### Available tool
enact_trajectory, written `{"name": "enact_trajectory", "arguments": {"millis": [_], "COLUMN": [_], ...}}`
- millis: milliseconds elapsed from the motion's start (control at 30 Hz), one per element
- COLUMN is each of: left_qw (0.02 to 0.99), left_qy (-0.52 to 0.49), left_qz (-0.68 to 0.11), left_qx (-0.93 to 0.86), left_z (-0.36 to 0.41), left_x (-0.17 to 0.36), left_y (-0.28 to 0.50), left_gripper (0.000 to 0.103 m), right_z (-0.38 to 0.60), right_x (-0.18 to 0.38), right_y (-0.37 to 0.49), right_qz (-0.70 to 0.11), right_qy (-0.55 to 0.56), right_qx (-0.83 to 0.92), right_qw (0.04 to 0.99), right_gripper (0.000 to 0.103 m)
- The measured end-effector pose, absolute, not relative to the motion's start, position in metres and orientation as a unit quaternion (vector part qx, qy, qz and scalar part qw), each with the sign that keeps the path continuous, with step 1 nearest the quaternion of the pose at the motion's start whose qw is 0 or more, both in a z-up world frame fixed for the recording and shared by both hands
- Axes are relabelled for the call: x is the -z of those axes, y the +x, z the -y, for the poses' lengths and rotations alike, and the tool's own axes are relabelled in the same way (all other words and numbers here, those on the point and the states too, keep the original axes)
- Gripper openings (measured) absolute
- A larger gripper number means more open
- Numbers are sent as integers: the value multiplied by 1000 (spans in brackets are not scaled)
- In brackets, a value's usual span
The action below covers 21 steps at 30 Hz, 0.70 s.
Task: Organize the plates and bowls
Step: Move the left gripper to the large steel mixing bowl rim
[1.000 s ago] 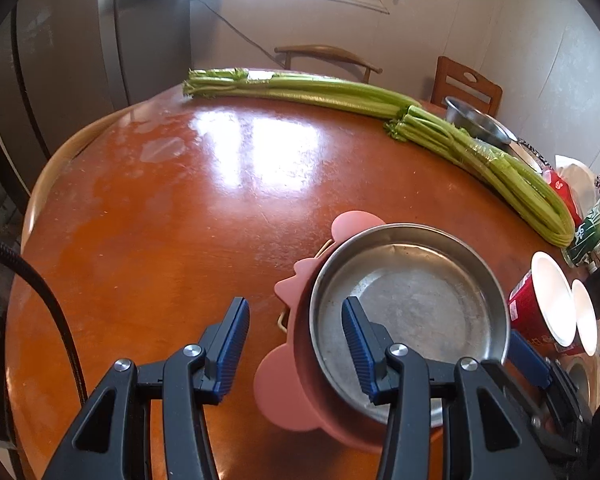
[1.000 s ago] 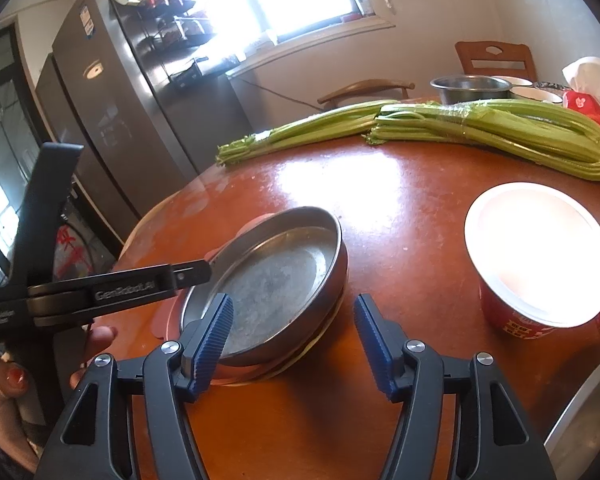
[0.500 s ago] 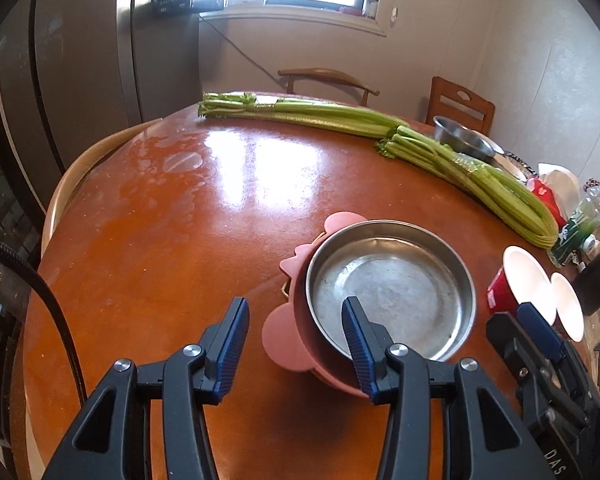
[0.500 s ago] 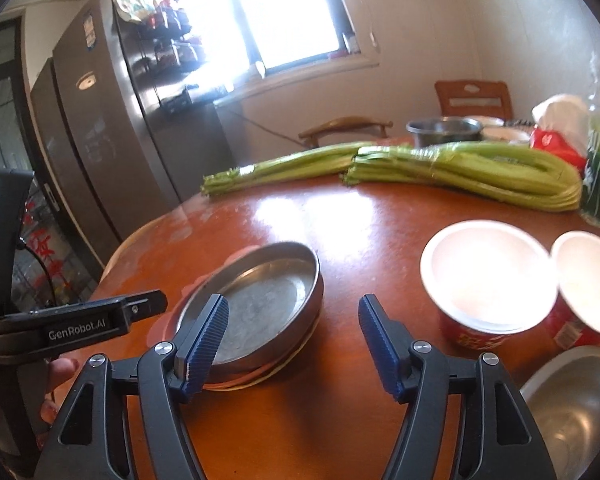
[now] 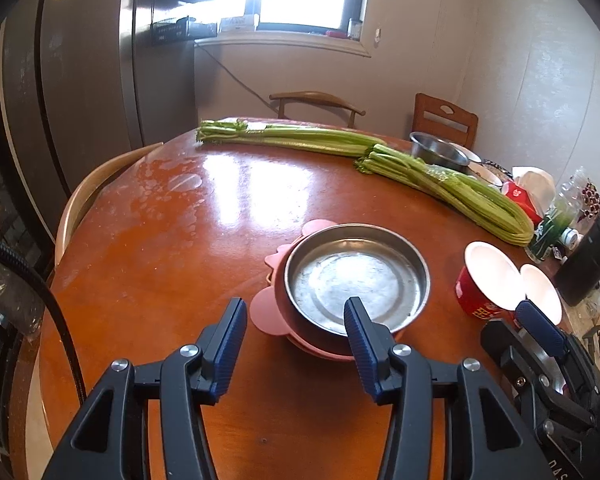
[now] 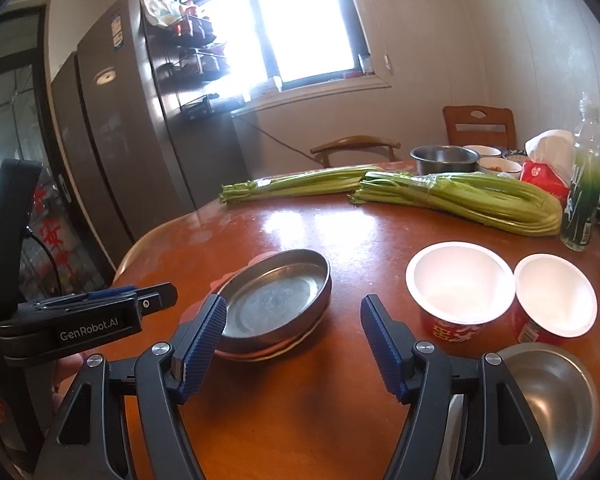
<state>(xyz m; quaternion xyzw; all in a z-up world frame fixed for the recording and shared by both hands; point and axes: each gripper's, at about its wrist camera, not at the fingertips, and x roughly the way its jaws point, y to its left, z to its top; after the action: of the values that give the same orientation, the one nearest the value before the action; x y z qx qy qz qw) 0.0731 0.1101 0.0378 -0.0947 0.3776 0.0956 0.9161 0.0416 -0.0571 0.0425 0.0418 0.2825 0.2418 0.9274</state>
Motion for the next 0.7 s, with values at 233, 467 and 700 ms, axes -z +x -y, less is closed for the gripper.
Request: {"name": "enact_trajectory", "arguments": {"millis": [233,467,700], "left_qw": [924,931,933], "left_qy": [-82,-59,-43], "left_qz": [-364,-356,-357], "left_qx": [-81,-56,-23], "left_z": [-88,-50,-16], "left_x": [-48,-55,-56], "left_y": [66,67,70], "left_gripper": [55,56,56], "right_z": [85,121,156], "right_x": [-52,-58,-64], "right_y": [36,30,24], "right_qz": [-288,-276,-271], "right_qy": [62,65,74], "right_qx": [-249,-213,-191], "right_qw": [923,935,941], "right_gripper": [71,71,71]}}
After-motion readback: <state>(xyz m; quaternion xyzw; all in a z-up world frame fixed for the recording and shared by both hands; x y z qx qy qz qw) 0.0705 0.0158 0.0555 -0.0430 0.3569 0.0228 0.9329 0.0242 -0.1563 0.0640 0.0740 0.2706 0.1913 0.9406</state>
